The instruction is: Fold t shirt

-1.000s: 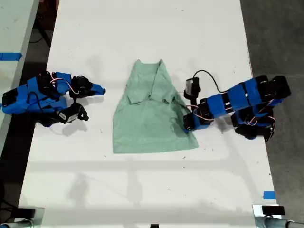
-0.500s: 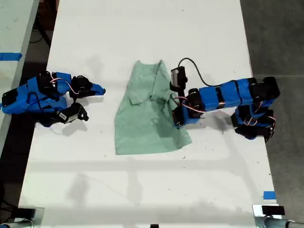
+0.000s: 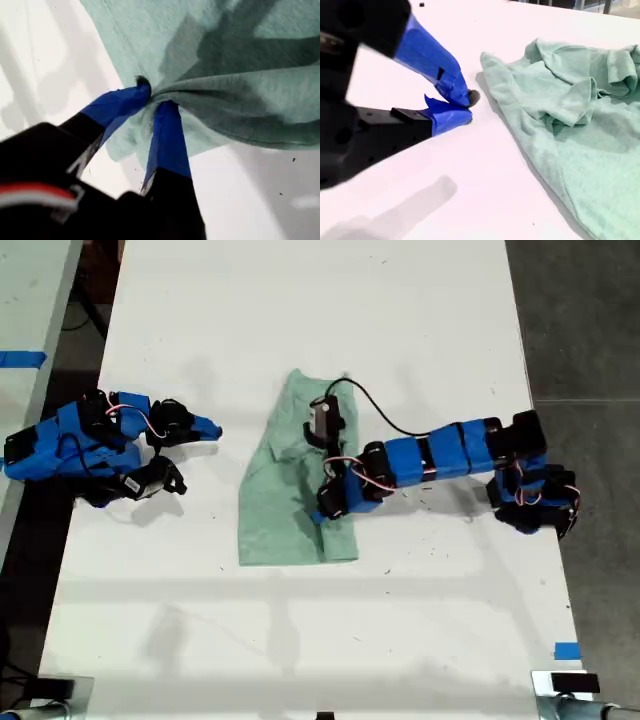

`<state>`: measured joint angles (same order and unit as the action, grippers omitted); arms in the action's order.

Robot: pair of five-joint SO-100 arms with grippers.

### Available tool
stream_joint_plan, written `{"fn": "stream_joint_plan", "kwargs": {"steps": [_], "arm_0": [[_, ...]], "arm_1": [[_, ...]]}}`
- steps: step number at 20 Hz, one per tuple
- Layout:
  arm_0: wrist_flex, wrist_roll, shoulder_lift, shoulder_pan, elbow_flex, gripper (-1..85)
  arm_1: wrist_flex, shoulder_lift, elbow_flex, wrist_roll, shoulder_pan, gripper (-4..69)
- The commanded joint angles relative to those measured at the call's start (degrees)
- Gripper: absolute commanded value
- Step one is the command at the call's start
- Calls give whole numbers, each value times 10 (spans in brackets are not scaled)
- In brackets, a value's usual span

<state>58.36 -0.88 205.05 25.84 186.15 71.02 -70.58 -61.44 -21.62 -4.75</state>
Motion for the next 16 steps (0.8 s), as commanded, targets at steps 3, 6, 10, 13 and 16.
{"fn": "stream_joint_plan", "kwargs": {"steps": [3, 6, 10, 13, 16], "arm_0": [[1, 4, 1, 0, 22, -2], [1, 4, 1, 0, 22, -2], [1, 4, 1, 0, 22, -2], [1, 4, 1, 0, 22, -2], [1, 4, 1, 0, 22, -2]], "arm_1": [[-10, -18, 36, -23, -10, 228], [23, -47, 37, -25, -11, 228], [142, -150, 4, 19, -3, 221], [185, -297, -172, 78, 18, 162], [90, -537, -508, 105, 47, 112]]}}
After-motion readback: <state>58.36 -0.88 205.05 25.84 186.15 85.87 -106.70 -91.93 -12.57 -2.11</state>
